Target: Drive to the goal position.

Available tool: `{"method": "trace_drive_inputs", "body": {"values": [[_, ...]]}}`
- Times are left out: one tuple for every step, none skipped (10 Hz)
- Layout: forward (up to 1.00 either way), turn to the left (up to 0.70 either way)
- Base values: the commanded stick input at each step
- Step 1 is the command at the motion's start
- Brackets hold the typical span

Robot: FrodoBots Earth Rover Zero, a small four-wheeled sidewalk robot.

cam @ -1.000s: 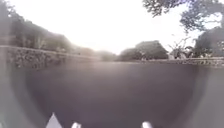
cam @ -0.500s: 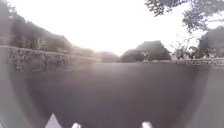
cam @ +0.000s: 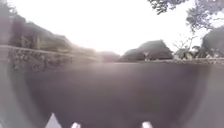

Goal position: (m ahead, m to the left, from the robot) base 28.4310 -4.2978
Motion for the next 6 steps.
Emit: {"method": "trace_drive_inputs", "body": {"values": [[0.70, 0.00], [0.70, 0.00], [0.70, 0.00], [0.70, 0.00], [0.70, 0.00], [0.70, 0.00]]}}
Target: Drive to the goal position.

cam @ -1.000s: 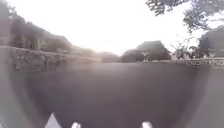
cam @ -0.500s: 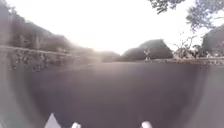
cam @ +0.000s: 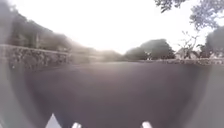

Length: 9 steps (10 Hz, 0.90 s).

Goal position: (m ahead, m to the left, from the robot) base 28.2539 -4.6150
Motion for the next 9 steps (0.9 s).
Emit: {"method": "trace_drive_inputs", "body": {"values": [[0.70, 0.00], [0.70, 0.00], [0.70, 0.00], [0.70, 0.00], [0.70, 0.00], [0.70, 0.00], [0.70, 0.00], [0.70, 0.00], [0.70, 0.00]]}}
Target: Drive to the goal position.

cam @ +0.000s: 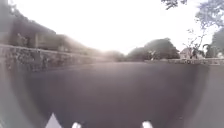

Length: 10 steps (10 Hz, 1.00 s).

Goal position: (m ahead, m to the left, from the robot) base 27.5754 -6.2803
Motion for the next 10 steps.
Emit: {"method": "trace_drive_inputs", "body": {"values": [[0.70, 0.00], [0.70, 0.00], [0.70, 0.00], [0.70, 0.00], [0.70, 0.00], [0.70, 0.00], [0.70, 0.00], [0.70, 0.00], [0.70, 0.00], [0.70, 0.00]]}}
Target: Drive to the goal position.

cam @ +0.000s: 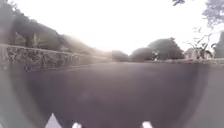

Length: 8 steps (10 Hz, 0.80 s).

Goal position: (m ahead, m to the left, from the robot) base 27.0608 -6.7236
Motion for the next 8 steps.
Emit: {"method": "trace_drive_inputs", "body": {"values": [[0.70, 0.00], [0.70, 0.00], [0.70, 0.00], [0.70, 0.00], [0.70, 0.00], [0.70, 0.00], [0.70, 0.00], [0.70, 0.00]]}}
